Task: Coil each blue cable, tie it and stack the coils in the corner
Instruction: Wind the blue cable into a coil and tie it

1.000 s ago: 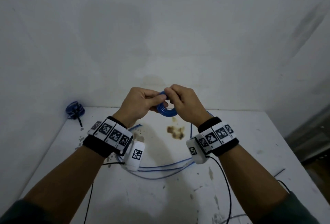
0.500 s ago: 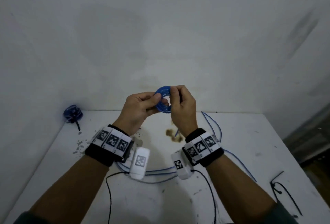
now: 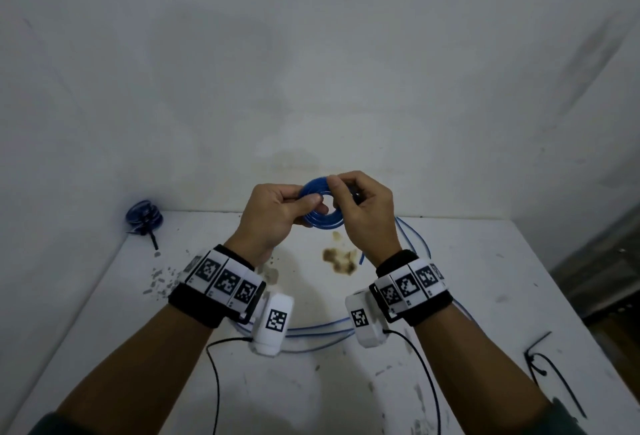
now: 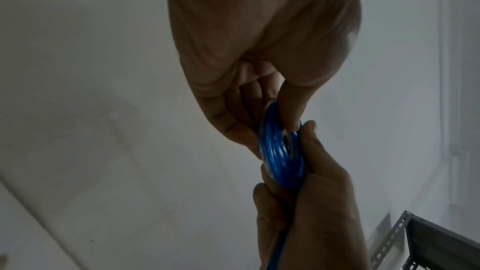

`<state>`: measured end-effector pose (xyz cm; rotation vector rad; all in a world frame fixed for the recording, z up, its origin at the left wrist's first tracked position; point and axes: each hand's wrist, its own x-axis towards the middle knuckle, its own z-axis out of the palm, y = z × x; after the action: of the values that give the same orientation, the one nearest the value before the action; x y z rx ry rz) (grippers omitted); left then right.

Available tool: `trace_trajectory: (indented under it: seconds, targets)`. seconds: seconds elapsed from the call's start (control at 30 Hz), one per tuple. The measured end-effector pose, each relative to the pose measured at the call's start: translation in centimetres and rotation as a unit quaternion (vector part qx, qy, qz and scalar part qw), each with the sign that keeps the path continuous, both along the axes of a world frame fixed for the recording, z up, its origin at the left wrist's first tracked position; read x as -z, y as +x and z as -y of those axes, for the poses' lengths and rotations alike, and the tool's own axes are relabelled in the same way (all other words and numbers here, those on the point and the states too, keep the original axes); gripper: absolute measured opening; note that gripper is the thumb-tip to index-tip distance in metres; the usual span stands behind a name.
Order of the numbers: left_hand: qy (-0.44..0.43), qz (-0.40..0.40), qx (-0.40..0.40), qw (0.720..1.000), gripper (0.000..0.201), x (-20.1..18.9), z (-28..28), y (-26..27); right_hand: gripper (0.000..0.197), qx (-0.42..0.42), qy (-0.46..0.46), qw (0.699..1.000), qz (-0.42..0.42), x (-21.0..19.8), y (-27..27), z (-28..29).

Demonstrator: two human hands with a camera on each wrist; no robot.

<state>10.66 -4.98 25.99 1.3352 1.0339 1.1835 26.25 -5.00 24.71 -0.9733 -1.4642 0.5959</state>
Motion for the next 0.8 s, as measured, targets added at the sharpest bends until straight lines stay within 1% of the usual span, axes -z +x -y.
trace_trajectory:
  seconds: [0.07,0.13,0.2,0.27,0.3,0.33,0.4,0.47,0.6,0.8]
  targets:
    - [-0.005,0.017,-0.017,1.0,0.012,0.0,0.0,0.5,0.012,0.021,0.006,0.999,-0.037,0.7,-0.3,0.3]
    - [-0.013,0.041,-0.023,0.999,0.013,-0.2,0.1,1.0,0.016,0.05,0.009,0.996,-0.071,1.3,-1.1,0.7]
    - [-0.029,0.097,-0.028,0.995,0.014,-0.5,0.2,1.7,0.017,0.089,0.003,0.99,-0.11,1.8,-2.4,0.9]
    - [-0.046,0.155,-0.03,0.986,0.015,-0.9,0.1,2.0,0.02,0.101,-0.011,0.981,-0.164,2.0,-3.8,1.0]
    - [-0.047,0.156,-0.021,0.986,0.015,-1.1,-0.1,2.0,0.022,0.1,-0.013,0.979,-0.18,2.3,-4.1,1.0]
    - [-0.044,0.138,-0.007,0.989,0.015,-1.2,-0.2,1.9,0.022,0.103,-0.012,0.979,-0.178,2.5,-4.0,1.0]
    - [-0.034,0.082,0.025,0.996,0.015,-1.2,-0.3,1.2,0.022,0.113,-0.004,0.985,-0.131,2.7,-3.2,0.7]
    - [-0.042,0.042,0.039,0.997,0.015,-1.2,-0.5,0.2,0.021,0.108,0.003,0.991,-0.079,2.5,-2.5,0.7]
    - [-0.058,-0.013,0.056,0.997,0.015,-1.1,-0.6,-1.3,0.023,0.059,0.002,0.998,-0.001,1.6,-1.4,0.7]
    - [-0.026,-0.051,0.076,0.996,0.025,-1.8,-1.0,-2.4,0.021,-0.004,-0.007,0.993,0.115,0.0,0.7,0.2]
